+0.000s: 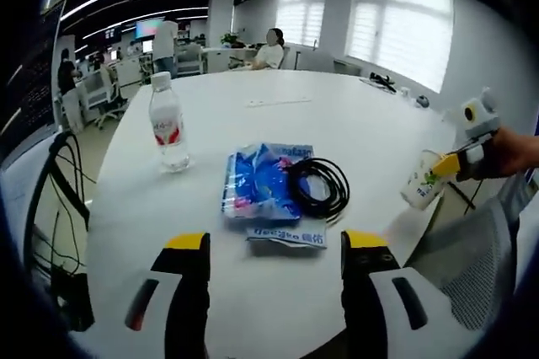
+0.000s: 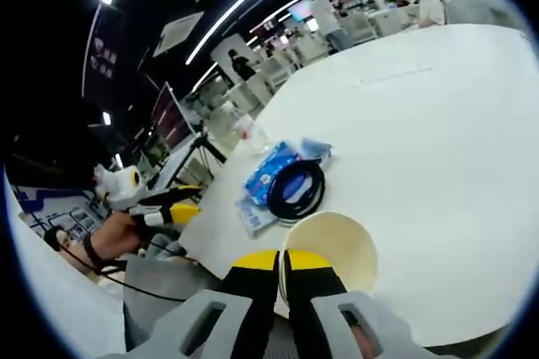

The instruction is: Arrange the tabletop items into an orderly group along one side of the table until the central work area is clear of visible clutter.

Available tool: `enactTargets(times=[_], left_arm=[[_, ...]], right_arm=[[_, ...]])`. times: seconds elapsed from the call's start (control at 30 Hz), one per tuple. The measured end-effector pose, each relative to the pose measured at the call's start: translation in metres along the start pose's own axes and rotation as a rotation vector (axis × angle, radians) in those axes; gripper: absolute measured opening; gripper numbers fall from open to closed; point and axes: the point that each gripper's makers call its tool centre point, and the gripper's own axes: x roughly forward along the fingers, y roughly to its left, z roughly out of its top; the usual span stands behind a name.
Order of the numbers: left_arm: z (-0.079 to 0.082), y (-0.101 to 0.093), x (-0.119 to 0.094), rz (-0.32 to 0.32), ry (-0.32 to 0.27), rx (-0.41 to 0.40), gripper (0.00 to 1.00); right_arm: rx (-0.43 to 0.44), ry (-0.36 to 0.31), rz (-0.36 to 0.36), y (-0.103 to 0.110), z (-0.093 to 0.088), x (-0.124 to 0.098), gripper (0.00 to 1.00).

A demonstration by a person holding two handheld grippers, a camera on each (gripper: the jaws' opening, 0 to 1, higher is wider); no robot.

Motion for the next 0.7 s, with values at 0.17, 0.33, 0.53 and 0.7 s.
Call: enactTargets(times=[0.17,0.33,0.53,0.7], left_arm=[[-0.004,0.008,-0.008,0.013,-0.008,-0.02,0.63],[-0.01,0.016,-0.016,0.025,-0.008,-0.018,0.64],[-0.016,0.02,-0.02,0.035,-0.011,-0.031,0.63],[-0.016,0.025,-0.022,0.039,-0.017,-0.034,0.63]], right_arm=[[-0.002,-0.004,-0.006,0.002,0.013,0.011,0.0],[-0.047,0.019,0.0,0.013,0.03,0.028,0.0],[-0.107,0.046,0.028,0.025,0.047,0.058,0.0],[-0.151,0.078,0.049,0.039,0.055,0.077,0.0]])
